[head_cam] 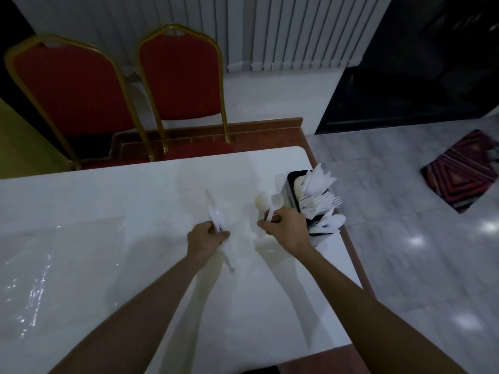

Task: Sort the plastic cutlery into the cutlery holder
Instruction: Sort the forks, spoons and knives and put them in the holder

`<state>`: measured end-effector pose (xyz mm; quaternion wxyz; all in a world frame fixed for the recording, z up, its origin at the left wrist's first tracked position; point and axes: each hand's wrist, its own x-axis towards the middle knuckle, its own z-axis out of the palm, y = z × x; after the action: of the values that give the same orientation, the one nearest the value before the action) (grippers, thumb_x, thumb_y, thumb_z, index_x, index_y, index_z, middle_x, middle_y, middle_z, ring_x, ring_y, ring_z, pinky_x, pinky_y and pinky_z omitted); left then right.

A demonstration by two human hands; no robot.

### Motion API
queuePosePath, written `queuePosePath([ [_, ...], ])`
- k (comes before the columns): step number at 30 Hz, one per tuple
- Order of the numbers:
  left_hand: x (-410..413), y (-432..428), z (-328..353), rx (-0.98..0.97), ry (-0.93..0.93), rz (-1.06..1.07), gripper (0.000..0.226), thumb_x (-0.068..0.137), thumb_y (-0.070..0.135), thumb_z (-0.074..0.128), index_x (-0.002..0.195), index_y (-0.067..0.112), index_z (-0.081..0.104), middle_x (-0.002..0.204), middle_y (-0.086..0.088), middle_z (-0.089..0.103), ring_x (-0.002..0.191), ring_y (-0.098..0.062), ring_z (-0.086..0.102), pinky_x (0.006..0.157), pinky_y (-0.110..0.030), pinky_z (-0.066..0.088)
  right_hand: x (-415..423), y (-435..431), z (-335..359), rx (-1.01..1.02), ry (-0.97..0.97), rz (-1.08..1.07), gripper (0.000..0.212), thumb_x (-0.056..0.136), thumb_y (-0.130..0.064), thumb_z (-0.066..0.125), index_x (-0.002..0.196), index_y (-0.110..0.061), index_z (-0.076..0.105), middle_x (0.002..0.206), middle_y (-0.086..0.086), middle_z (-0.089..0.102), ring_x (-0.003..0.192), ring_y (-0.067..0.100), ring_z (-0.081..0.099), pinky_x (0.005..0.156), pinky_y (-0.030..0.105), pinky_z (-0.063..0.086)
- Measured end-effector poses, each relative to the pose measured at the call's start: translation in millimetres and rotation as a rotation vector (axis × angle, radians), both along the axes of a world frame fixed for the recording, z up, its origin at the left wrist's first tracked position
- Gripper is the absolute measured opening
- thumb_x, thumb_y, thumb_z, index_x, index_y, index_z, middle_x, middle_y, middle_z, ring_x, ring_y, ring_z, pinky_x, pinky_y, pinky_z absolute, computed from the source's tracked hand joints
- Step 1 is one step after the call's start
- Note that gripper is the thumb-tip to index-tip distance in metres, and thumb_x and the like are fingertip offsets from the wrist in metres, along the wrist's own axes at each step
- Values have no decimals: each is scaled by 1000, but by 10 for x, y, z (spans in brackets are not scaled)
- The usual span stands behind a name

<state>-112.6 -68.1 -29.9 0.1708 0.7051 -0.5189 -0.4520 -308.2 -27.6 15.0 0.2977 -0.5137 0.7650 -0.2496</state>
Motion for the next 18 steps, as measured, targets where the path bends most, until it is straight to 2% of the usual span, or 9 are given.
queuePosePath([
  [6,-438,-215,685,-141,174,-89,30,70,30,82,68,2,71,64,-6,67,58,-13,61,54,-23,43,-450,150,612,-136,36,-99,37,77,-32,77,66,2,66,61,7,68,55,18,62,61,32,49],
  [8,-603,-229,843,-162,235,-119,25,69,27,83,61,10,68,58,1,64,55,-7,59,51,-14,40,-662,182,698,-129,29,-111,35,75,-34,78,71,0,69,65,7,71,61,19,67,64,36,54],
  [10,-765,-200,979,-163,277,-161,22,69,25,83,60,15,66,60,3,65,59,-8,62,51,-12,43,-873,234,744,-123,9,-108,37,74,-35,79,76,1,69,69,11,71,68,26,68,68,41,55],
  [11,-821,-184,1011,-158,282,-179,22,69,25,83,59,16,66,61,2,66,61,-10,65,53,-16,47,-944,237,731,-111,-13,-98,39,73,-35,79,79,3,69,71,13,71,70,28,68,69,43,55],
  [13,-942,-141,1040,-158,283,-216,25,69,27,83,58,13,66,66,-6,70,70,-20,69,65,-32,54,-1074,259,715,-95,-24,-70,41,72,-35,79,78,4,66,69,11,70,65,26,67,66,42,54],
  [15,-1031,-107,1031,-159,296,-231,28,69,28,83,60,8,67,70,-9,72,75,-24,71,74,-41,56,-1131,265,684,-75,1,-12,41,74,-30,80,63,2,58,49,-5,55,45,11,48,50,30,41],
  [17,-1110,-80,999,-154,318,-246,29,69,30,83,66,5,69,73,-8,73,76,-23,71,78,-45,57,-1158,253,660,-66,41,38,45,75,-26,81,52,-5,47,41,-8,37,41,7,32,46,20,25],
  [18,-1144,-61,986,-150,329,-256,30,69,31,83,70,4,70,74,-8,74,77,-22,71,79,-46,57,-1180,242,640,-65,48,52,44,75,-24,81,52,-5,48,42,-9,37,41,7,31,46,19,24],
])
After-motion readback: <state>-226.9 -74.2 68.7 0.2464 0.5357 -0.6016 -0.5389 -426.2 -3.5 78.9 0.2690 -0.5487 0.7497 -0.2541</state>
